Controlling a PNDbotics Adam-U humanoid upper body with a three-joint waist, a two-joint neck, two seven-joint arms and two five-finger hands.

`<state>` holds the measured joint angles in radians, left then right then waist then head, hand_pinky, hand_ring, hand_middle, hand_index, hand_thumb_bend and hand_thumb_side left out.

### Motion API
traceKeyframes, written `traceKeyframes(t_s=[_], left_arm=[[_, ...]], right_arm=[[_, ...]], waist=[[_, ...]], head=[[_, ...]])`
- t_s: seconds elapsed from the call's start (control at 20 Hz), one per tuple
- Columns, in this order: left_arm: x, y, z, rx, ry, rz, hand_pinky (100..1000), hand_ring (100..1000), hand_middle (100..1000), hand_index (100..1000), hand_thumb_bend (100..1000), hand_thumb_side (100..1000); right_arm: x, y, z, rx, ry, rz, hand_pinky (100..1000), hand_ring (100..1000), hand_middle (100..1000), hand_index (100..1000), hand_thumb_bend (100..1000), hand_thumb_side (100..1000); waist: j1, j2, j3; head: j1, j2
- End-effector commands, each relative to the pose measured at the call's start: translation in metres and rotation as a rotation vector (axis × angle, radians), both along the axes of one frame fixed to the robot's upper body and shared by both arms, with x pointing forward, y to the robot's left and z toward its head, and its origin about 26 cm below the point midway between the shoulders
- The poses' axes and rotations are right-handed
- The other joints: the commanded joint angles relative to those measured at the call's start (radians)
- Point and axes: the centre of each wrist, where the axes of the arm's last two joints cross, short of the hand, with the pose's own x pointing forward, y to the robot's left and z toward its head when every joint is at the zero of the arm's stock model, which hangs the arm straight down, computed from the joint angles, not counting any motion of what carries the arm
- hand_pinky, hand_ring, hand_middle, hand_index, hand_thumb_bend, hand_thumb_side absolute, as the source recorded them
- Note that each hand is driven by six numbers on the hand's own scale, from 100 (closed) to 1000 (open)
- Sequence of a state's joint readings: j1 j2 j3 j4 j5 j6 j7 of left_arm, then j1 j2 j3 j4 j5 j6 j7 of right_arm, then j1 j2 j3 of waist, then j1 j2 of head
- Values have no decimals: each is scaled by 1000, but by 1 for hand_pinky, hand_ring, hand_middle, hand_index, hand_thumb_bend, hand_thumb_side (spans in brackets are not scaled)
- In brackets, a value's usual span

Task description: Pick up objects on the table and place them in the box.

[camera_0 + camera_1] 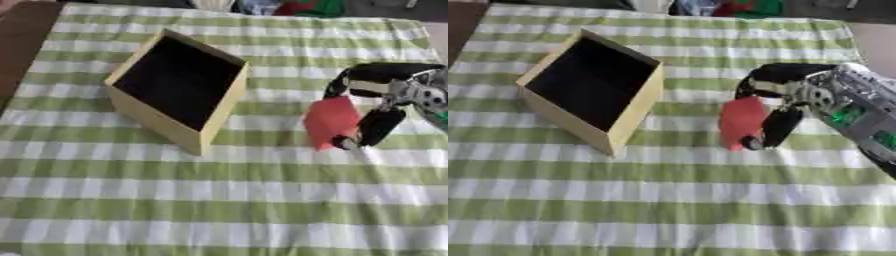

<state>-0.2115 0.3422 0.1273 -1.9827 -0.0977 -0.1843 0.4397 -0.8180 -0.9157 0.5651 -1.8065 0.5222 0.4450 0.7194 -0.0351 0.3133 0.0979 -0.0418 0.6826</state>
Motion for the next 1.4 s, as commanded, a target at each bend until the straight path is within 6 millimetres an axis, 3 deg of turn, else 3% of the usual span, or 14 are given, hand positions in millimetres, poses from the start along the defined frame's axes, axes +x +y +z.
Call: traceKeyframes(t_s=[0.05, 0.4, 0.75, 1.05, 1.4], left_arm=[[-2, 1, 9, 20, -30, -7, 1000, 482, 481, 711, 140, 100], [-2, 1, 10, 22, -29, -7, 1000, 483, 482, 711, 141, 100], [-2, 1, 9, 23, -27, -13, 1000, 484, 483, 711, 141, 100], [-1, -2, 10, 21, -29, -30, 1000, 484, 483, 710, 140, 100], [0, -5, 10, 17, -29, -49, 1000, 484, 482, 709, 137, 100]], right_arm=[[-14, 6, 32, 27, -93, 10, 866, 879, 493, 594, 100, 171], [-24, 33, 71, 61, -212, 79, 873, 885, 495, 600, 100, 140], [-13, 72, 101, 103, -277, 135, 865, 882, 498, 609, 100, 121], [8, 107, 106, 128, -277, 142, 855, 876, 506, 624, 100, 118], [35, 139, 99, 184, -284, 104, 852, 859, 516, 644, 100, 115]], waist=[[3, -24, -1], [0, -33, 0], [2, -41, 6], [7, -41, 22], [6, -36, 41]], head=[[-1, -8], [-8, -12], [-25, -10], [-55, -13], [-78, -15]])
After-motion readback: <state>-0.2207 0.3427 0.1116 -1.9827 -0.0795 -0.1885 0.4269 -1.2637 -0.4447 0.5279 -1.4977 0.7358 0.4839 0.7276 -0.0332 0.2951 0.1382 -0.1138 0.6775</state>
